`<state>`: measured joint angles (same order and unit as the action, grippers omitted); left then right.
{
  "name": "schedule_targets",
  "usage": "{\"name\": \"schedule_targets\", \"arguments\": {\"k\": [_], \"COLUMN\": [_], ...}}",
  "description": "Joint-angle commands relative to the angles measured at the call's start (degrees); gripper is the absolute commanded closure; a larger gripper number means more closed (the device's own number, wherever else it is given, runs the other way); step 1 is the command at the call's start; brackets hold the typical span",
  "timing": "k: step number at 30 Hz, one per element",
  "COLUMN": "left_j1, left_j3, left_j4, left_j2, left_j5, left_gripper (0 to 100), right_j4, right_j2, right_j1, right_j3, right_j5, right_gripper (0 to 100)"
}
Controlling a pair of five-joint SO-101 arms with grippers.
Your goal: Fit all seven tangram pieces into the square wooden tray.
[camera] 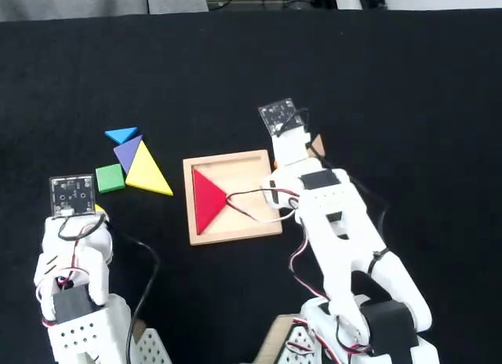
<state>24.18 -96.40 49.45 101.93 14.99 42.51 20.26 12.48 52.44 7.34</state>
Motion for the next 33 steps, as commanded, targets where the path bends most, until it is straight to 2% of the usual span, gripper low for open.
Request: {"name": "schedule_targets", "arguments": {"k": [1,4,9,14,18,24,29,31,33], "left_j1": [0.57,0.04,-5.76,-10.15,-10.33,-10.86,-15.69,-17.54,-18.68], "left_j3": [2.24,8.31,15.34,18.68,28.88,45.14,56.57,60.44,62.99], "left_j4": [-0.88,-1.14,-1.23,-1.05,-0.70,4.13,10.73,13.27,15.12], "left_j2": [0.26,-0.26,-1.23,-10.11,-22.77,-50.64,-70.07,-74.81,-78.42], "left_j5": [-0.53,-0.53,1.14,-0.62,-3.69,-10.29,-13.98,-16.88,-20.22], "left_gripper": [97,97,97,97,97,97,97,92,83], "right_j4": [-0.97,-1.05,-4.92,-10.46,-10.37,-10.46,-10.64,-10.64,-10.64], "right_j2": [2.24,2.15,1.80,2.24,2.24,2.24,2.24,2.24,2.24], "right_j1": [0.53,0.53,0.62,0.53,0.53,0.53,0.53,0.53,0.53], "right_j3": [-0.31,-0.31,2.15,5.58,5.58,5.58,5.67,5.67,5.67], "right_j5": [0.53,0.62,0.70,0.97,0.97,0.97,0.97,0.97,0.97], "right_gripper": [98.7,98.7,98.7,98.7,98.7,98.7,98.7,98.7,98.7]}}
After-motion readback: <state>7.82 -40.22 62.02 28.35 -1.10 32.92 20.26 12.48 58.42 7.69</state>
